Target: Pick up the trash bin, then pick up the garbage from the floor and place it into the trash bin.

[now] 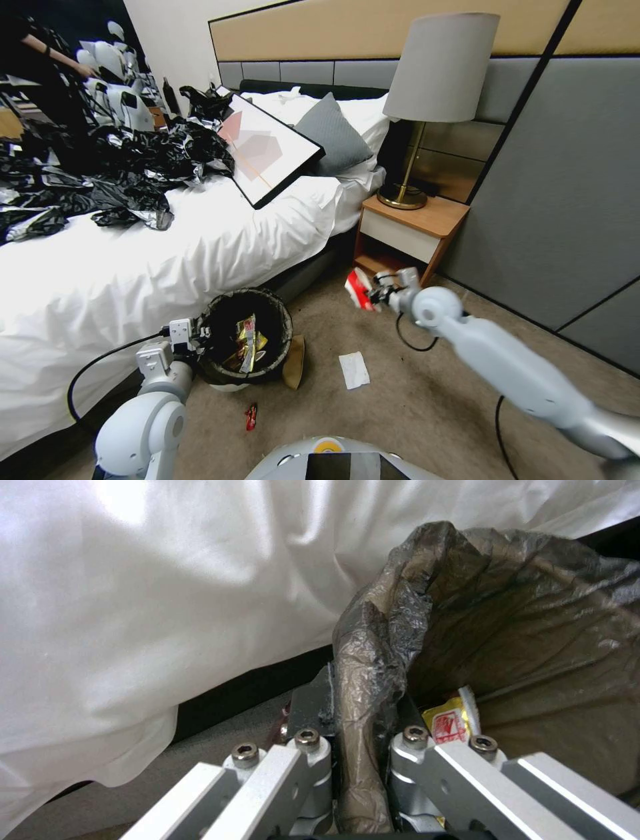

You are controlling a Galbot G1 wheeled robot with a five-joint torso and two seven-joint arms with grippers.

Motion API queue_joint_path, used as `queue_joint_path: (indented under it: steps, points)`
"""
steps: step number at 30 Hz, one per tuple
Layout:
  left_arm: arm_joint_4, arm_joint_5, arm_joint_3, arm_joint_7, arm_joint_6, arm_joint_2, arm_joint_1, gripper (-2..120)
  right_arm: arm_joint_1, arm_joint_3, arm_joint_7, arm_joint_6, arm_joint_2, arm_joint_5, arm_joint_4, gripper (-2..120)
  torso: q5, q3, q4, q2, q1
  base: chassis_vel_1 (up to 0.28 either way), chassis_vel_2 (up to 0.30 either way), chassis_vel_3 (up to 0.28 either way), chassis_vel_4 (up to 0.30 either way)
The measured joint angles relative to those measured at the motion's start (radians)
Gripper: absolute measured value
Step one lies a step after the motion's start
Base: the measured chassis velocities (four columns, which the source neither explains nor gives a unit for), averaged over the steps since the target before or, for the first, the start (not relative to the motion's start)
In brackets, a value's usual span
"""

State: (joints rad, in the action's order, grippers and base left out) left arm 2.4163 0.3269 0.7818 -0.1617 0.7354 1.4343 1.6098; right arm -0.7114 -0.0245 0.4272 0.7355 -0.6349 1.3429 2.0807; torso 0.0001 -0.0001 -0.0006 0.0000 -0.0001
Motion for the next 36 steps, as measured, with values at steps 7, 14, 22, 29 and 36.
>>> queue_joint_path:
  steps: [7, 14, 22, 29, 36]
  points:
    - [-0.009, -0.015, -0.011, 0.002, 0.0, 0.008, -0.004, 4, 0.166, -0.093, 0.066, 0.0, 0.021, 0.325, 0.232, 1, -0.001, 0.0, -0.0001, 0.0, 0.0, 0.0, 0.0, 0.0, 0.0]
    - [-0.003, -0.017, -0.011, 0.004, 0.0, 0.011, 0.0, 4, 0.338, 0.047, 0.043, 0.0, -0.066, 0.43, 0.245, 1, -0.0003, 0.0, 0.0005, 0.0, 0.0, 0.0, 0.0, 0.0, 0.0]
    - [0.005, -0.017, -0.008, 0.007, 0.0, 0.012, 0.005, 4, 0.513, 0.337, -0.022, 0.0, -0.194, 0.346, 0.138, 1, -0.0002, 0.0, 0.0007, 0.0, 0.0, 0.0, 0.0, 0.0, 0.0]
    - [0.009, -0.014, 0.001, 0.008, 0.0, 0.01, 0.007, 4, 0.569, 0.528, -0.01, 0.0, -0.313, 0.27, 0.029, 1, -0.0003, 0.0, 0.0006, 0.0, 0.0, 0.0, 0.0, 0.0, 0.0]
    - [0.013, -0.009, 0.007, 0.008, 0.0, 0.007, 0.006, 4, 0.558, 0.627, 0.016, 0.0, -0.385, 0.233, -0.05, 1, -0.0003, 0.0, 0.0006, 0.0, 0.0, 0.0, 0.0, 0.0, 0.0]
